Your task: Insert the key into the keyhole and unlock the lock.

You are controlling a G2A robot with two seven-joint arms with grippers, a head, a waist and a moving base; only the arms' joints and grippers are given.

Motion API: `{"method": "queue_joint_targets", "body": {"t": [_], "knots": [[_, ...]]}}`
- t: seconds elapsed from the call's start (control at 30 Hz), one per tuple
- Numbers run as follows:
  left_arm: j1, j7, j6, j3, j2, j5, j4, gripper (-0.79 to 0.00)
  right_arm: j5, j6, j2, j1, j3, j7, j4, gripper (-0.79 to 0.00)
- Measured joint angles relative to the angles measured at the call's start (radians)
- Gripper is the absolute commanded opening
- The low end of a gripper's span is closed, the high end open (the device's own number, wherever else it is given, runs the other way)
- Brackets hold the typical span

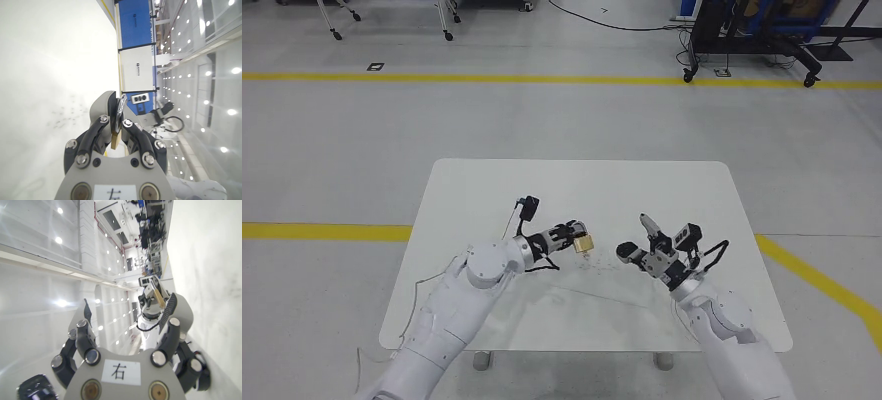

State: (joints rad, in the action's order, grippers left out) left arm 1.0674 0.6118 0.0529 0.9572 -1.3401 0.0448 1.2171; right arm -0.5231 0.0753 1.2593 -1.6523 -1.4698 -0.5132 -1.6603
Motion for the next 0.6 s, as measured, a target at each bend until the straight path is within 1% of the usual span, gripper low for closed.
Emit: {"method": "queue_joint_targets", "body": {"t": [0.1, 0.2, 0.3, 0.4, 0.43, 0.47, 0.5, 0.53, 0.57, 0.6], "knots": [[-0.006, -0.024, -0.050, -0.033, -0.004, -0.077, -0.007, -0.785, 0.096, 0.020, -0.005, -0.072, -0.051, 0.109, -0.098, 0.000], [-0.020, -0.027, -0.124, -0.063, -0.012, -0.108, -0.031, -0.785, 0.131, 0.027, -0.006, -0.116, -0.073, 0.184, -0.152, 0.000], [-0.037, -0.045, -0.197, -0.095, -0.022, -0.138, -0.053, -0.785, 0.128, 0.027, -0.006, -0.112, -0.072, 0.176, -0.148, 0.000], [-0.049, -0.085, -0.230, -0.123, -0.032, -0.179, -0.064, -0.785, 0.128, 0.027, -0.006, -0.112, -0.072, 0.175, -0.148, 0.000], [-0.050, -0.095, -0.230, -0.129, -0.034, -0.185, -0.064, -0.625, 0.128, 0.027, -0.006, -0.112, -0.072, 0.175, -0.148, 0.000], [-0.051, -0.100, -0.226, -0.133, -0.037, -0.186, -0.065, -0.573, 0.128, 0.027, -0.006, -0.112, -0.072, 0.175, -0.148, 0.000], [-0.051, -0.102, -0.220, -0.136, -0.039, -0.183, -0.067, -0.203, 0.128, 0.027, -0.006, -0.112, -0.072, 0.175, -0.148, 0.000], [-0.052, -0.098, -0.218, -0.138, -0.040, -0.183, -0.070, -0.018, 0.128, 0.027, -0.006, -0.112, -0.072, 0.175, -0.148, 0.000], [-0.054, -0.094, -0.216, -0.140, -0.041, -0.184, -0.073, 0.000, 0.128, 0.027, -0.006, -0.112, -0.072, 0.175, -0.148, 0.000], [-0.056, -0.089, -0.215, -0.141, -0.042, -0.187, -0.076, 0.000, 0.128, 0.027, -0.006, -0.112, -0.072, 0.175, -0.148, 0.000]]}}
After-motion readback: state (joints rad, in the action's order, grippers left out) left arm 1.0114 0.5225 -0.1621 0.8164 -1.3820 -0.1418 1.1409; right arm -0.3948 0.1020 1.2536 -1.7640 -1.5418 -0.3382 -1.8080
